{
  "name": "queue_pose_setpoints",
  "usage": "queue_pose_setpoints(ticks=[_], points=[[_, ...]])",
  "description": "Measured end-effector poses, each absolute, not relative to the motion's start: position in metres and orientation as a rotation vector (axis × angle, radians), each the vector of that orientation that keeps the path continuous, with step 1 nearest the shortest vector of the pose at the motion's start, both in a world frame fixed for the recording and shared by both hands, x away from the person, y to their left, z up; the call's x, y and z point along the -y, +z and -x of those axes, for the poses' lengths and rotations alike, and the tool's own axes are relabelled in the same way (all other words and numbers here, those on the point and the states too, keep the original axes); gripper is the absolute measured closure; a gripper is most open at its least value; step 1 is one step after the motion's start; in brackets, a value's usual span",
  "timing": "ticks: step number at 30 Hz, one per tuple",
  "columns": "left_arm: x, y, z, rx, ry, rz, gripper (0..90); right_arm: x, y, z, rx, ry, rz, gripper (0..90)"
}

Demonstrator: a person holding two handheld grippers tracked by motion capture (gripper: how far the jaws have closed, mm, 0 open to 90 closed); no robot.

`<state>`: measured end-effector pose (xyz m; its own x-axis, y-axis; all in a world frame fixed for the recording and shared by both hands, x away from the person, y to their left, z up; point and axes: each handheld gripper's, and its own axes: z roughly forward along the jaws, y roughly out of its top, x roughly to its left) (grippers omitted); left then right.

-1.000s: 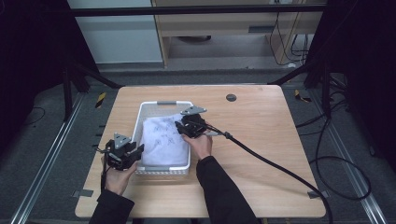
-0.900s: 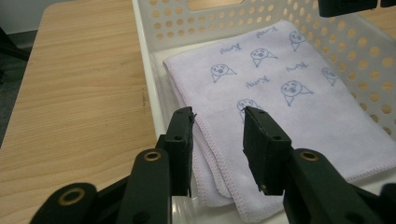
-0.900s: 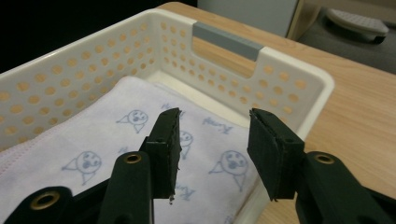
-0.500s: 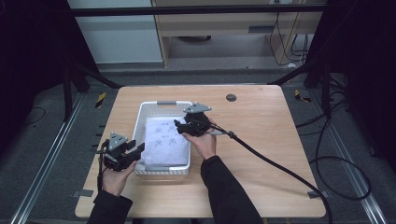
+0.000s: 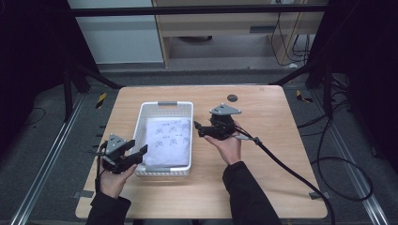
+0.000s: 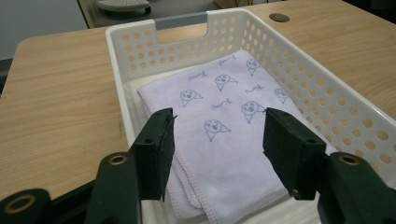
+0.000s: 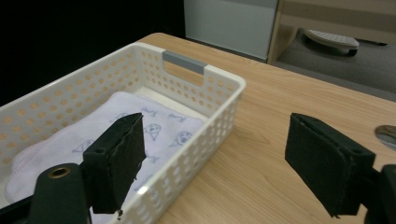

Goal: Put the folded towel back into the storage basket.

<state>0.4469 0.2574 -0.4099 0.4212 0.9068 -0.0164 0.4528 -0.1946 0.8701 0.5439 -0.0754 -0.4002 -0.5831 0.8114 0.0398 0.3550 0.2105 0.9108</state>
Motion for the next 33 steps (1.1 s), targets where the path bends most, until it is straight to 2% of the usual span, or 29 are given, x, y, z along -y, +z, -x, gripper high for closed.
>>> queue_pose_setpoints(ticks=[16,21,33], points=[[-0.26,-0.408,-0.437,-1.116,0.675,-1.817,36.1,0.151,-0.401,-0.508,-1.966,1.389,-1.149,15.5],[-0.263,-0.41,-0.434,-1.111,0.679,-1.82,34.6,0.181,-0.411,-0.494,-1.935,1.381,-1.188,13.0],[-0.279,-0.416,-0.421,-1.111,0.706,-1.796,34.2,0.224,-0.432,-0.471,-1.907,1.361,-1.225,11.2]])
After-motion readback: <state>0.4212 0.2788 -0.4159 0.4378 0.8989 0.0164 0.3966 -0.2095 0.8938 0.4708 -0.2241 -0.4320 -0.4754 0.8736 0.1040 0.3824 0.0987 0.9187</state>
